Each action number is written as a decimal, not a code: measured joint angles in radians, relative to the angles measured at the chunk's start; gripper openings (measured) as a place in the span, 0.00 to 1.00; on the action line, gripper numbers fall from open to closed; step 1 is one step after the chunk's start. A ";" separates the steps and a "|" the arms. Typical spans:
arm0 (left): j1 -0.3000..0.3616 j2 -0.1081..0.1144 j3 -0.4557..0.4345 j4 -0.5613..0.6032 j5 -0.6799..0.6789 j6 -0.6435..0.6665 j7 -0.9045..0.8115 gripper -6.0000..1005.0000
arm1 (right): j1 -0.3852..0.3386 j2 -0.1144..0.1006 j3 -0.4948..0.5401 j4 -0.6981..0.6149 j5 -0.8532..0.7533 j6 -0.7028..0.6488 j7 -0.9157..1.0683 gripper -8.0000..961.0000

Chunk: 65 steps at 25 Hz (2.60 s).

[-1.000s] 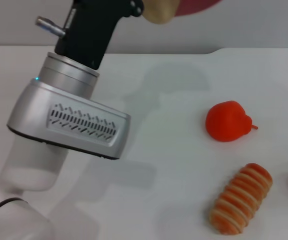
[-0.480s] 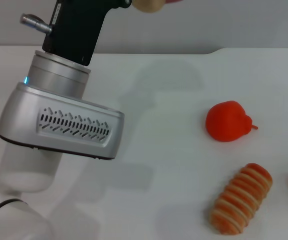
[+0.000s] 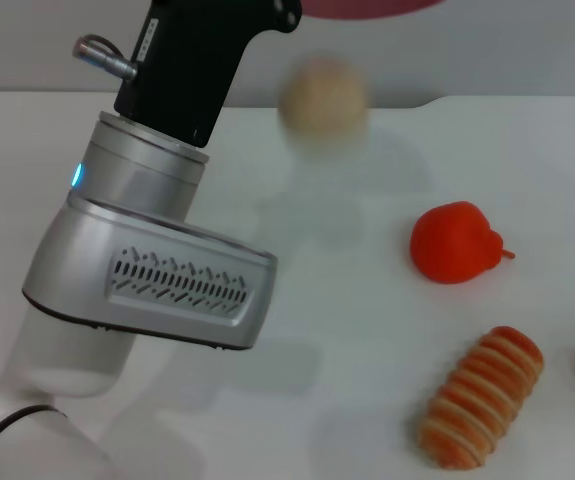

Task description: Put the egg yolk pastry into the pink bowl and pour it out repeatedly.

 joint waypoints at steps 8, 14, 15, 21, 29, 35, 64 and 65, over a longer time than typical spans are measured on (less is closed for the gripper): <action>0.003 0.000 0.005 0.000 -0.001 -0.002 -0.005 0.05 | 0.003 0.000 -0.006 0.000 0.000 0.000 -0.002 0.45; 0.001 0.002 -0.015 0.005 -0.011 0.101 -0.127 0.05 | 0.003 0.000 -0.012 -0.002 -0.008 -0.007 0.005 0.45; 0.000 0.002 -0.023 0.009 -0.011 0.128 -0.145 0.05 | 0.003 -0.001 -0.015 -0.005 -0.013 -0.009 0.012 0.45; -0.006 0.007 -0.149 0.097 -0.011 0.483 -0.364 0.05 | 0.004 -0.005 -0.072 -0.136 -0.100 -0.024 0.154 0.45; -0.068 0.007 -0.352 0.201 -0.012 1.030 -0.516 0.05 | 0.010 -0.003 -0.164 -0.455 -0.259 -0.125 0.325 0.46; -0.175 0.007 -0.517 0.193 -0.016 1.425 -0.601 0.05 | 0.036 -0.003 -0.282 -0.731 -0.393 -0.171 0.443 0.45; -0.407 0.020 -1.214 0.050 -0.081 2.395 -0.564 0.05 | 0.329 0.004 -1.068 -0.733 -1.357 0.231 0.882 0.45; -0.407 0.018 -1.211 0.048 -0.081 2.399 -0.564 0.05 | 0.329 0.004 -1.081 -0.728 -1.362 0.261 0.892 0.45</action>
